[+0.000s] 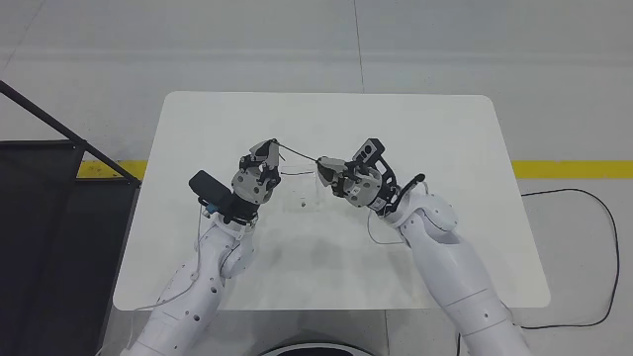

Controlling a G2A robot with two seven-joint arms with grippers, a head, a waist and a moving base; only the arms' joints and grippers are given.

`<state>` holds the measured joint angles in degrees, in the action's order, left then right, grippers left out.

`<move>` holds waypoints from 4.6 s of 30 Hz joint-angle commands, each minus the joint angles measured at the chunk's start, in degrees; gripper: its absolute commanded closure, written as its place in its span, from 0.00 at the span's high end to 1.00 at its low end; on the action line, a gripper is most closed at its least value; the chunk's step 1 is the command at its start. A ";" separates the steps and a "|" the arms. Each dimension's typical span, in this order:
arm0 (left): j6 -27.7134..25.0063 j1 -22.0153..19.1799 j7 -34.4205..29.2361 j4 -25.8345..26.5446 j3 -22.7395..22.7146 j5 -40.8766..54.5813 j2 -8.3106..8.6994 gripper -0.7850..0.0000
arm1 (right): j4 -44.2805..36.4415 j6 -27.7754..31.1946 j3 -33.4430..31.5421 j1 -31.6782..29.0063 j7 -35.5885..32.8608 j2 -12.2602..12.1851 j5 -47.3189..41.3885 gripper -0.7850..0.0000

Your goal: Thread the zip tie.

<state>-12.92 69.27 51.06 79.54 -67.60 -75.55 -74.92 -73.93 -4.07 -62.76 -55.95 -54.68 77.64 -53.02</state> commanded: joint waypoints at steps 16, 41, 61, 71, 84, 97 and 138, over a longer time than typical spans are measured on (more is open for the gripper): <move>0.00 0.00 0.00 0.00 0.00 0.00 0.00 0.00 | 0.69 0.45 -0.26 -0.30 -1.09 0.05 0.21 0.00; 0.00 0.00 0.00 0.00 0.00 0.00 0.00 0.00 | 0.27 -0.38 0.12 0.38 -0.12 0.39 0.24 0.00; 0.00 0.00 0.00 0.00 0.00 0.00 0.00 0.00 | -0.01 0.66 0.71 -0.09 2.00 0.60 2.34 0.00; 0.00 0.00 0.00 0.00 0.00 0.00 0.00 0.00 | -0.86 1.57 1.19 -0.73 3.25 0.79 3.06 0.00; 0.00 0.00 0.00 0.00 0.00 0.00 0.00 0.00 | -3.46 4.24 1.30 -1.80 5.40 1.00 4.33 0.00; 0.00 0.00 0.00 0.00 0.00 0.00 0.00 0.00 | -5.70 7.01 2.19 -1.97 9.09 1.40 7.48 0.00; -6.52 10.64 -1.02 9.83 -0.74 4.20 0.41 0.00 | -8.46 32.73 -5.82 -12.72 -1.18 -0.02 9.84 1.00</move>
<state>-19.43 79.91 50.05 89.37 -68.34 -71.35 -74.51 -82.39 28.66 -68.58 -68.67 -55.86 77.62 -43.17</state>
